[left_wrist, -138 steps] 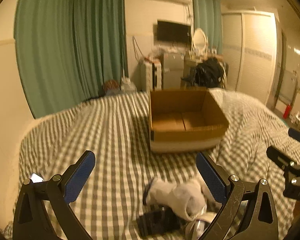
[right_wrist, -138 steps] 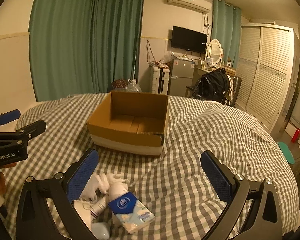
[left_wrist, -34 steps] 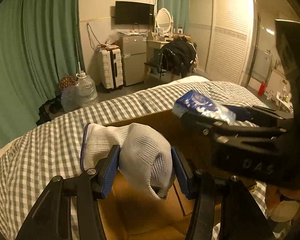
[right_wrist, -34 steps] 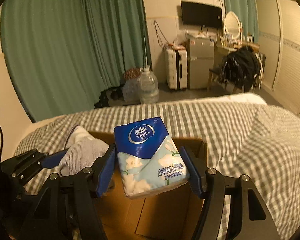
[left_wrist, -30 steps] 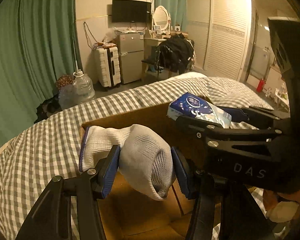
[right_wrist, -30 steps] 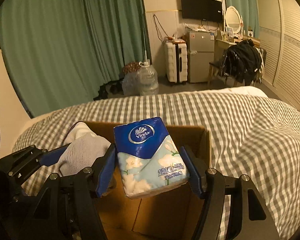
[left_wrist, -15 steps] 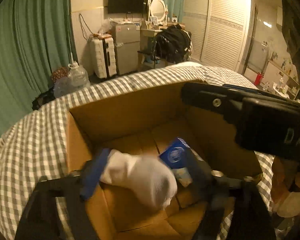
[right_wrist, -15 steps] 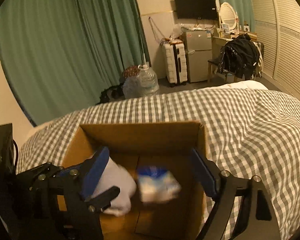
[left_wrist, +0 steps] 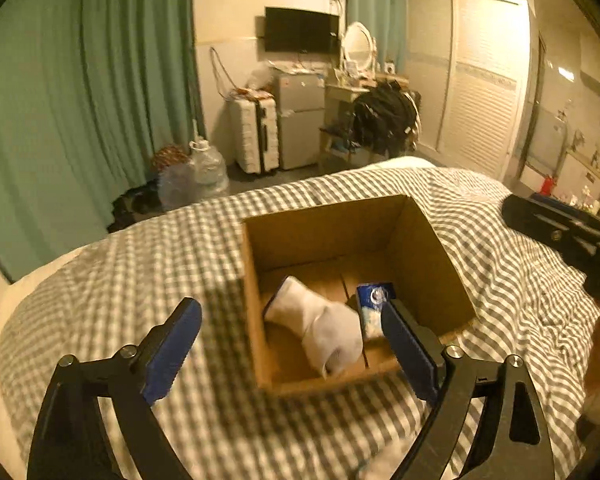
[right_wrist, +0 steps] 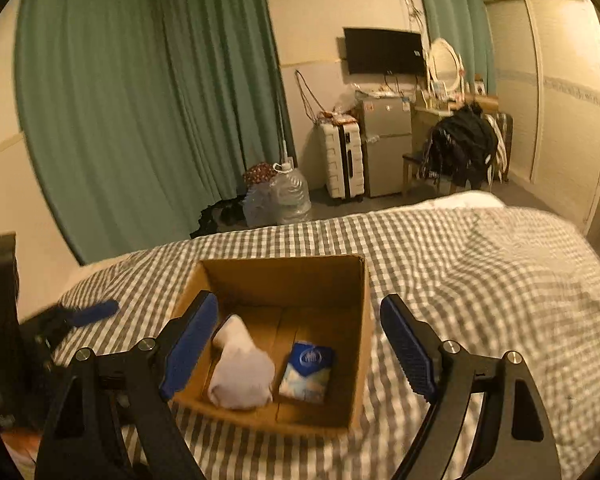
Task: Organize objects
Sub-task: 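Grasp the black sunglasses with the left tool while the right tool grasps the tape roll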
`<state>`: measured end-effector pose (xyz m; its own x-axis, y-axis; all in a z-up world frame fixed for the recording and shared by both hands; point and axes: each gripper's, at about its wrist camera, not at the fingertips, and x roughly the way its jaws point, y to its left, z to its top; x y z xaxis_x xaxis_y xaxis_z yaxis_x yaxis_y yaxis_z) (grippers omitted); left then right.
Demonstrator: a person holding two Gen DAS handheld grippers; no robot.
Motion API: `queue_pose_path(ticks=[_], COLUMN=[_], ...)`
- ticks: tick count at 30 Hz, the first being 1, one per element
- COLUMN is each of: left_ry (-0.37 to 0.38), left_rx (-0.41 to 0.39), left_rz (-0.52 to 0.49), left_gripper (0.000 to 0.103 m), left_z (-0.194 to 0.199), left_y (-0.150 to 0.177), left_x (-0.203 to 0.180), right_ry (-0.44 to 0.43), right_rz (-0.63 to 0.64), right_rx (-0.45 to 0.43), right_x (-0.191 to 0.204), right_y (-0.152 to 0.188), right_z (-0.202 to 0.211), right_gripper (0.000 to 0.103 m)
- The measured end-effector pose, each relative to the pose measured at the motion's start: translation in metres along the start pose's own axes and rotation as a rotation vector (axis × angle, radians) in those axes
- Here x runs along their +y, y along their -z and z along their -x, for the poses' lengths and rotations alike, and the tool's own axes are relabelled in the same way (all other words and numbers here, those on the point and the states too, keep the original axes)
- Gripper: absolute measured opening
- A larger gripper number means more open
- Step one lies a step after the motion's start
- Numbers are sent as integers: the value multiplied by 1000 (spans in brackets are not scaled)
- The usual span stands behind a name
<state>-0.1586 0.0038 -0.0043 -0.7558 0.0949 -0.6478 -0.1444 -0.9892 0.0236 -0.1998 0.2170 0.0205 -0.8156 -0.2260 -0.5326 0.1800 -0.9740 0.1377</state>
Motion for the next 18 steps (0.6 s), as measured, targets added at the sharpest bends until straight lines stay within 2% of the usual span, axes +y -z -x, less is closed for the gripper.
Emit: queue_pose_path(ticks=[5, 10, 14, 18], left_ry=[-57, -69, -93, -115], left_rx=[-17, -4, -1, 4], left_rz=[27, 73, 61, 49], left_gripper=[94, 94, 94, 94], left_z=[57, 101, 123, 135], left_y=[31, 72, 98, 131], left_x=[13, 20, 13, 2], right_ry=[31, 39, 36, 8], right_rz=[86, 123, 150, 157], right_rx=[-25, -40, -23, 38], right_x=[19, 39, 59, 75], right_y=[4, 15, 38, 78], right_z=[69, 128, 155, 164], right_gripper=[84, 84, 84, 84])
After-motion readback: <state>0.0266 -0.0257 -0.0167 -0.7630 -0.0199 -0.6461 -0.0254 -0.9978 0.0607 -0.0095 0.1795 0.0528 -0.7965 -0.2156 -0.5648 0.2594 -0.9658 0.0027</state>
